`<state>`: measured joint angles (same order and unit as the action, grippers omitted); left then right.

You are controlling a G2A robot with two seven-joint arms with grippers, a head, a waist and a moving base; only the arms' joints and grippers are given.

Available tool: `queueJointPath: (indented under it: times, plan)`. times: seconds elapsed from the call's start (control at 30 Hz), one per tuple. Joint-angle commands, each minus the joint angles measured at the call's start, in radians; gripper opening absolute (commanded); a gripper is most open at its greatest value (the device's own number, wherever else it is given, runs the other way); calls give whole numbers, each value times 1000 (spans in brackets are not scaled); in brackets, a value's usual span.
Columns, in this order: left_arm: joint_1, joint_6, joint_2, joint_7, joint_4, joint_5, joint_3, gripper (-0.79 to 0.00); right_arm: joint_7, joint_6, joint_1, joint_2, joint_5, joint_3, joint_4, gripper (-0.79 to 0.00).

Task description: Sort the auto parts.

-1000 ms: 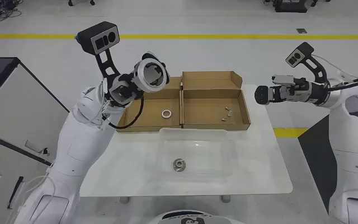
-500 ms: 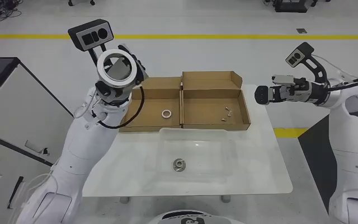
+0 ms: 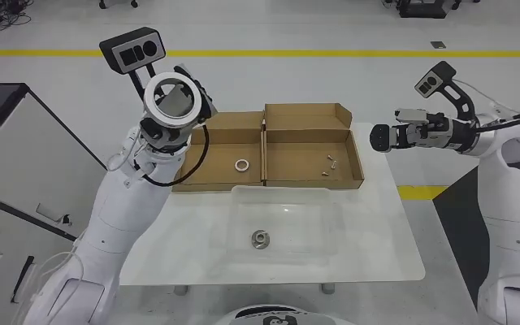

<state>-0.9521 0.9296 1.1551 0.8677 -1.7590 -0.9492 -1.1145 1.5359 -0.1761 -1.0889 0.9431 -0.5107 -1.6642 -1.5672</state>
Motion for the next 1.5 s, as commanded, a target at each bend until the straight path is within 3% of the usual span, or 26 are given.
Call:
queueJointPath:
  times: [0.0,0.3,0.57,0.97,1.23,1.47]
  plan:
    - [-14,-43,-2,-26,-5,44,-19,-785,0,0,0,0,0,0,0,0]
    - [-32,-302,-7,-112,5,387,-38,-785,0,0,0,0,0,0,0,0]
    - [-22,-593,-19,-162,-39,744,-67,-785,0,0,0,0,0,0,0,0]
    - [26,-996,-59,99,-94,1278,-72,-785,0,0,0,0,0,0,0,0]
    - [68,-1096,-69,272,-91,1530,2,-785,0,0,0,0,0,0,0,0]
    - [212,-1061,-48,360,82,1613,123,-785,0,0,0,0,0,0,0,0]
